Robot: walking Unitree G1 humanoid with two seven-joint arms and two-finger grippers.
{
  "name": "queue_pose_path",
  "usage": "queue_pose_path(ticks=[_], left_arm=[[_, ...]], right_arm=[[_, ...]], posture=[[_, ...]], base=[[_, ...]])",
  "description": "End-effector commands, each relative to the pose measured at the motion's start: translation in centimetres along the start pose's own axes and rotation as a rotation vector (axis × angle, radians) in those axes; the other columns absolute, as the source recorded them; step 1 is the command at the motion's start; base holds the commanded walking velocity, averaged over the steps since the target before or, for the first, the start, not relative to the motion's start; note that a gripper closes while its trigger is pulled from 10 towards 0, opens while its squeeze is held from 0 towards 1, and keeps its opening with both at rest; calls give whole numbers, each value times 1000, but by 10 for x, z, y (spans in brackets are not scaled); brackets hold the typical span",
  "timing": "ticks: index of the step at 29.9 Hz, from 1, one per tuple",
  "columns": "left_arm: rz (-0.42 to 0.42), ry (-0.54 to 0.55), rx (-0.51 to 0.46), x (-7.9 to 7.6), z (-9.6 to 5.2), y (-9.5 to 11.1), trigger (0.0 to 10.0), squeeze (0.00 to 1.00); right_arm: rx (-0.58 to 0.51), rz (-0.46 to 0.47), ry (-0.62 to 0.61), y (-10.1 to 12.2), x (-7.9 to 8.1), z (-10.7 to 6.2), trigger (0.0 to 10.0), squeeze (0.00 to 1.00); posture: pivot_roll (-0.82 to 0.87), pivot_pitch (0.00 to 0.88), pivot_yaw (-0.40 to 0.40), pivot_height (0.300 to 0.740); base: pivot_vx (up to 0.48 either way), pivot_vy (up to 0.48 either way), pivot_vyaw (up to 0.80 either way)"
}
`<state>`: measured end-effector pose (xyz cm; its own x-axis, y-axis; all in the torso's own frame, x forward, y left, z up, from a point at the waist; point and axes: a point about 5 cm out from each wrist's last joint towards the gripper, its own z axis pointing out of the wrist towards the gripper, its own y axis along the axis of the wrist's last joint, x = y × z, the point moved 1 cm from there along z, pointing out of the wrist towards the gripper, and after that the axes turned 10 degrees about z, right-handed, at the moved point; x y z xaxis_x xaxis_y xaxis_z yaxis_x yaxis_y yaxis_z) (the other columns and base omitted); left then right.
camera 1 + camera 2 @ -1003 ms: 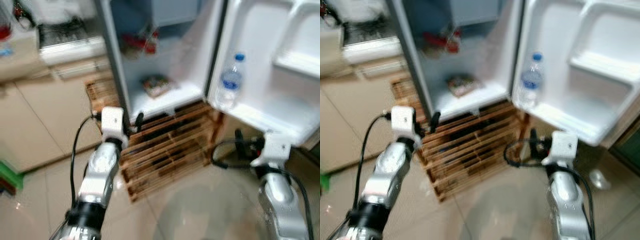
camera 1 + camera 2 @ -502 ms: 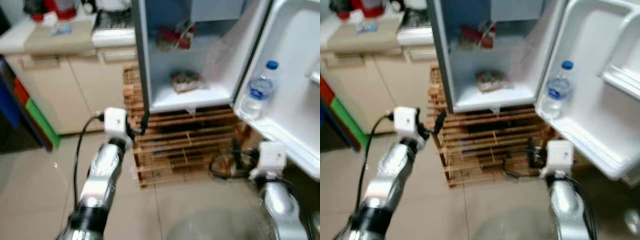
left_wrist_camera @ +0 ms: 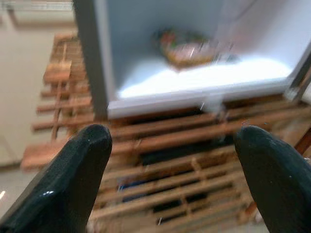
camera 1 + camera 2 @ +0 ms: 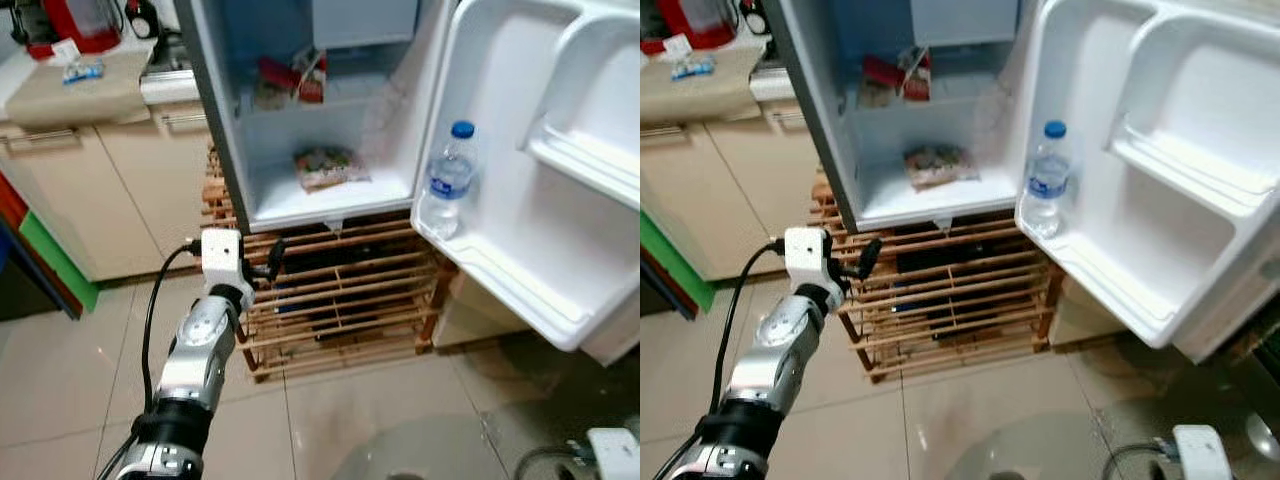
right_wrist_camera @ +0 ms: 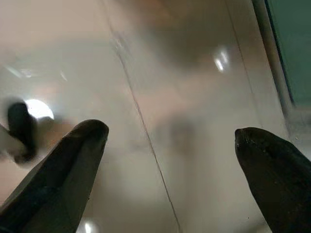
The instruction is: Restocking fridge
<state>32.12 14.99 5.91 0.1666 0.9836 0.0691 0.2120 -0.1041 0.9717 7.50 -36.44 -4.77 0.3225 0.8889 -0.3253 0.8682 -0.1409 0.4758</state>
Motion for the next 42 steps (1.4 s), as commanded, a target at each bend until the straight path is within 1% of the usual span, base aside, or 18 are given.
queue_pose_path(ticks=[1,4,5,7,11,15,16,19,20,22,24,25,27,29,34,37,40,42], left_arm=[[17,21,29,7,2,-1,10000,0],[139,-52,191,0,3,-26,10000,0],[235,-163,380,-7,-5,-57,10000,0],[258,-214,486,-8,-14,-78,10000,0],[337,-239,561,-1,-25,-98,10000,0],[372,-249,605,2,-30,-108,10000,0],[372,-249,605,2,-30,-108,10000,0],[379,-269,632,1,-32,-112,10000,0],[356,-287,659,-3,-36,-118,10000,0],[350,-293,670,-4,-38,-121,10000,0],[247,-311,727,-12,-48,-133,10000,0],[247,-311,727,-12,-48,-133,10000,0],[196,-300,765,-19,-57,-144,10000,0],[213,-298,785,-21,-61,-149,10000,0],[247,-287,810,-18,-67,-155,10000,0],[250,-282,831,-18,-71,-159,10000,0],[271,-314,865,-21,-77,-165,10000,0],[276,-317,871,-21,-78,-166,10000,0]], right_arm=[[13,25,-59,-2,-15,0,10000,1000],[12,28,-248,0,-55,-4,10000,1000],[-50,58,-362,15,-79,-9,10000,1000],[-126,75,-437,36,-94,-14,10000,1000],[-321,96,-570,88,-119,-31,10000,1000],[-544,184,-614,136,-128,-48,10000,1000],[-544,184,-614,136,-128,-48,10000,1000],[-733,260,-518,175,-114,-59,10000,1000],[-851,274,-421,201,-95,-69,10000,1000],[-881,268,-395,208,-89,-73,10000,1000],[-951,286,-315,225,-73,-81,10000,1000],[-951,286,-315,225,-73,-81,10000,1000],[-1024,291,-200,242,-53,-91,10000,1000],[-1066,281,-105,251,-37,-100,10000,1000],[-1064,275,45,253,-17,-107,10000,1000],[-1036,249,127,249,-9,-109,10000,1000],[-989,235,297,246,8,-117,10000,1000],[-978,226,329,246,12,-119,10000,1000]], posture=[[-326,0,73,740],[-330,0,77,740],[-337,0,82,740],[-350,0,91,740],[-350,0,91,740],[-368,0,103,740],[-368,0,103,740],[-370,0,104,740],[-368,0,103,740],[-368,0,103,740],[-364,0,104,740],[-364,0,104,740],[-364,0,106,740],[-360,0,106,740],[-358,0,107,740],[-361,0,112,740],[-365,0,120,740],[-365,0,120,740]], base=[[0,0,0],[0,0,0],[0,0,0],[0,0,0],[0,0,0],[0,0,0],[0,0,0],[0,0,0],[0,0,0],[0,0,0],[0,0,0],[0,0,0],[0,0,0],[0,0,0],[0,0,0],[0,0,0],[0,0,0],[0,0,0]])
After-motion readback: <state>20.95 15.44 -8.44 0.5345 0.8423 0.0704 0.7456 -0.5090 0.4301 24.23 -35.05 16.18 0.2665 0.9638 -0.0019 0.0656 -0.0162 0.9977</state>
